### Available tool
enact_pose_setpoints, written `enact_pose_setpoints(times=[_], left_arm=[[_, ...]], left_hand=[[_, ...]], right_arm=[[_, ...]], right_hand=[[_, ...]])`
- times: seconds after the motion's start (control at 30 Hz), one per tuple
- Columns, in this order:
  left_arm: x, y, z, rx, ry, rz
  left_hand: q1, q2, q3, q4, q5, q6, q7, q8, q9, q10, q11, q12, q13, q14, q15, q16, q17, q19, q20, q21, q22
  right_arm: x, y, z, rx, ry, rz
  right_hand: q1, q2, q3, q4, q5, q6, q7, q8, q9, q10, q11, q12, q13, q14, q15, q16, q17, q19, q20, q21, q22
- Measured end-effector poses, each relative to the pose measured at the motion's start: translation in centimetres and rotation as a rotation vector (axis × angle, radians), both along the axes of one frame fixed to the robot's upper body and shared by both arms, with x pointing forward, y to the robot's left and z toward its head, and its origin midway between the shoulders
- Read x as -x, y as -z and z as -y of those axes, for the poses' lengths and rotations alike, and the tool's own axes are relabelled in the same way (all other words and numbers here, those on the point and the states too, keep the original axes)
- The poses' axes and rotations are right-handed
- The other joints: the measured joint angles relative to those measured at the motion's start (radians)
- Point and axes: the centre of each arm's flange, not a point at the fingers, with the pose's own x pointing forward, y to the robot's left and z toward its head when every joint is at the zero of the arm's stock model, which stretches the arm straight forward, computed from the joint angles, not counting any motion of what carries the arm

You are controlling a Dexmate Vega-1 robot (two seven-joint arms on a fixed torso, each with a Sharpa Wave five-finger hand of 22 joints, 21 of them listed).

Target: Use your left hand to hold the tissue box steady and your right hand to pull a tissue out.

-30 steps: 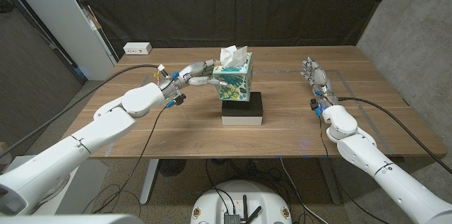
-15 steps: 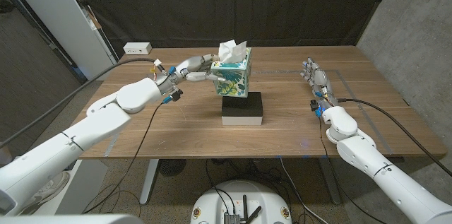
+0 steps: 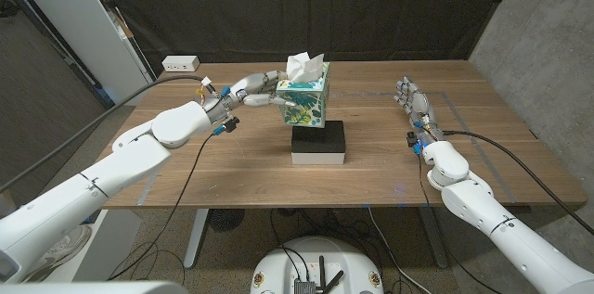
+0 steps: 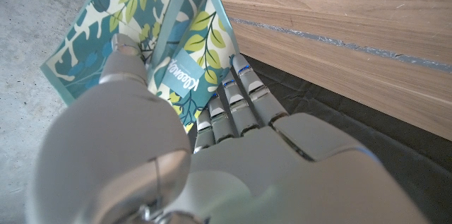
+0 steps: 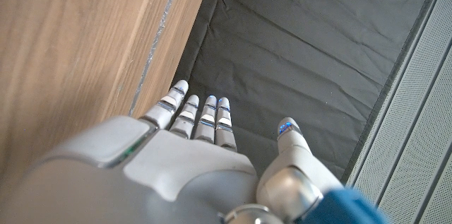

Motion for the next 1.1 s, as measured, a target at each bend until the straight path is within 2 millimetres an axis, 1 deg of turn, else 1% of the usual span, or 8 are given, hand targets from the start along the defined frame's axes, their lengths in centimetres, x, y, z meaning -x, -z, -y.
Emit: enact_pose_setpoints(times=[0.03,0.2,0.3,0.53,0.63,0.73,0.87,1.1], left_arm=[[0.0,0.0,0.0,0.000,0.000,0.000],[-0.1,0.1,-0.2,0.002,0.000,0.001],[0.0,0.2,-0.2,0.004,0.000,0.001],[0.1,0.3,-0.4,0.010,-0.004,0.003],[0.1,0.4,-0.4,0.014,-0.007,0.006],[0.2,0.5,-0.4,0.017,-0.009,0.006],[0.3,0.7,-0.4,0.020,-0.010,0.007],[0.5,0.9,-0.4,0.024,-0.015,0.013]], left_hand=[[0.000,0.000,0.000,0.000,-0.001,0.000,0.000,0.000,0.000,-0.004,-0.004,0.000,0.000,0.000,0.000,0.000,0.000,0.000,0.000,0.000,0.000],[0.000,0.000,0.000,0.000,-0.004,0.000,0.000,0.008,0.000,-0.003,-0.003,0.000,0.005,-0.002,-0.002,-0.002,0.000,-0.003,-0.003,-0.004,0.000],[-0.006,-0.006,0.000,0.000,-0.004,0.000,0.000,0.008,0.000,-0.003,-0.003,0.000,0.005,-0.004,-0.003,-0.004,0.000,-0.009,0.002,-0.004,0.000],[-0.012,-0.001,0.003,0.002,-0.004,0.000,0.000,0.010,0.005,-0.005,-0.002,0.000,0.009,-0.004,-0.003,-0.009,0.000,-0.018,0.000,-0.011,0.000],[-0.020,-0.004,0.003,0.002,-0.004,-0.004,-0.004,0.015,0.005,-0.005,-0.002,0.000,0.009,-0.004,-0.003,-0.011,0.000,-0.017,0.000,-0.015,0.000],[-0.020,-0.004,0.003,0.002,-0.004,-0.009,0.002,0.016,0.005,-0.005,-0.001,0.000,0.013,-0.004,-0.003,-0.011,0.000,-0.018,0.000,-0.015,0.000],[-0.020,-0.004,0.003,0.002,-0.004,-0.009,0.002,0.016,0.005,-0.009,0.002,0.000,0.014,-0.006,-0.001,-0.012,0.000,-0.024,-0.001,-0.015,0.000],[-0.020,-0.004,0.003,0.002,-0.004,-0.009,0.002,0.023,0.005,-0.014,-0.003,0.000,0.019,-0.009,0.002,-0.019,0.000,-0.026,-0.001,-0.020,-0.001]], right_arm=[[0.0,0.0,0.0,0.000,0.000,0.000],[0.5,0.2,-0.1,-0.005,0.002,0.004],[0.8,0.3,-0.1,-0.007,0.001,0.007],[1.4,0.6,-0.2,-0.011,0.002,0.014],[1.9,0.8,-0.2,-0.014,-0.001,0.016],[2.3,1.0,-0.2,-0.016,0.001,0.021],[3.0,1.1,-0.1,-0.017,0.007,0.026],[4.1,1.6,0.2,-0.018,0.019,0.029]], right_hand=[[0.000,0.000,0.000,0.000,0.000,0.000,0.000,0.000,0.000,0.000,0.000,0.000,0.000,0.000,0.000,0.000,0.000,0.000,0.000,0.000,0.000],[0.000,0.000,0.000,0.000,0.000,0.000,0.000,0.000,0.000,0.000,0.000,0.000,0.000,0.000,0.000,0.000,0.004,0.000,0.000,0.000,0.000],[0.000,0.000,0.000,0.000,0.000,0.000,0.000,0.000,0.000,0.000,0.000,0.000,0.000,0.000,0.000,0.000,0.004,0.000,0.000,0.000,0.000],[0.000,0.000,0.000,0.000,0.000,0.000,0.000,0.000,0.000,0.000,0.000,0.000,0.000,0.000,0.000,0.000,0.004,0.000,0.000,0.000,0.000],[0.000,0.000,0.000,0.000,0.000,0.000,0.000,0.000,0.000,0.000,0.000,0.000,0.000,0.000,0.000,0.000,0.004,0.000,0.000,0.000,0.000],[0.000,0.000,0.000,0.000,0.000,0.000,0.000,0.000,0.000,0.000,0.000,0.000,0.000,0.000,0.000,0.000,0.004,0.000,0.000,0.000,0.000],[0.000,0.000,0.000,0.000,0.000,-0.004,0.004,0.000,0.000,0.000,0.000,0.000,0.000,-0.004,0.004,0.000,0.004,0.000,0.000,0.000,0.000],[0.000,0.000,0.000,0.000,0.000,-0.004,0.004,0.000,0.000,0.000,0.000,0.001,0.000,-0.004,0.004,0.000,0.004,0.000,0.000,0.000,0.000]])
